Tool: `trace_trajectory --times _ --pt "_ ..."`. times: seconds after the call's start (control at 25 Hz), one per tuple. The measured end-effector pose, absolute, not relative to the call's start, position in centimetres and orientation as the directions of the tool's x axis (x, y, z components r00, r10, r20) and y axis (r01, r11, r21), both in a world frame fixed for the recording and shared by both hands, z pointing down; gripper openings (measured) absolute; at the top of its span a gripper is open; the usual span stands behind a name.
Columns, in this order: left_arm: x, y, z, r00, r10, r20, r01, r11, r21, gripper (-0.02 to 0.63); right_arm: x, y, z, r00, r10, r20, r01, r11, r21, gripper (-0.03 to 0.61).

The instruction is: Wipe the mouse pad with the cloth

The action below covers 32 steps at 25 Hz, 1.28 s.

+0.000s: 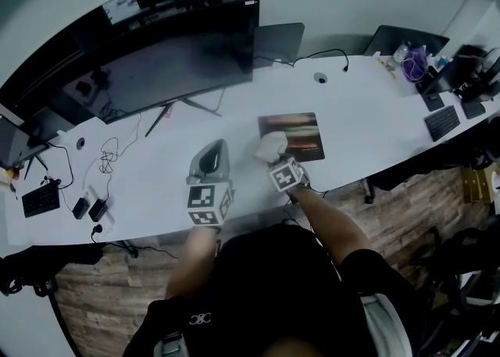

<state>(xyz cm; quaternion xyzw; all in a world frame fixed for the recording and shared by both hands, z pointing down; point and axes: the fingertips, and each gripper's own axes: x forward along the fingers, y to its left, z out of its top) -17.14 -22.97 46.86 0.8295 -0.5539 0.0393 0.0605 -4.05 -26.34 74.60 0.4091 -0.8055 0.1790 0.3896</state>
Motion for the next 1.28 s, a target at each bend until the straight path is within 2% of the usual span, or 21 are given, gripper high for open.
trace_trajectory --times 0.56,0.8,1.28 --pt "-19.6 -24.1 46.9 0.328 -0.935 0.138 -0.945 -0.324 0.051 -0.002 -6.0 -31.9 74.5 -0.333 -0.510 0.793 -0.806 0.591 0.042 0.080" --pt "-19.3 -25.0 47.1 0.333 -0.933 0.140 -0.943 -0.327 0.062 -0.002 -6.3 -31.9 74.5 -0.369 -0.489 0.790 -0.792 0.610 0.008 0.081" --pt "-15.6 -26.0 47.5 0.378 -0.912 0.160 -0.926 -0.372 0.065 -0.002 -1.6 -31.9 76.4 -0.373 -0.457 0.807 -0.819 0.571 -0.056 0.081"
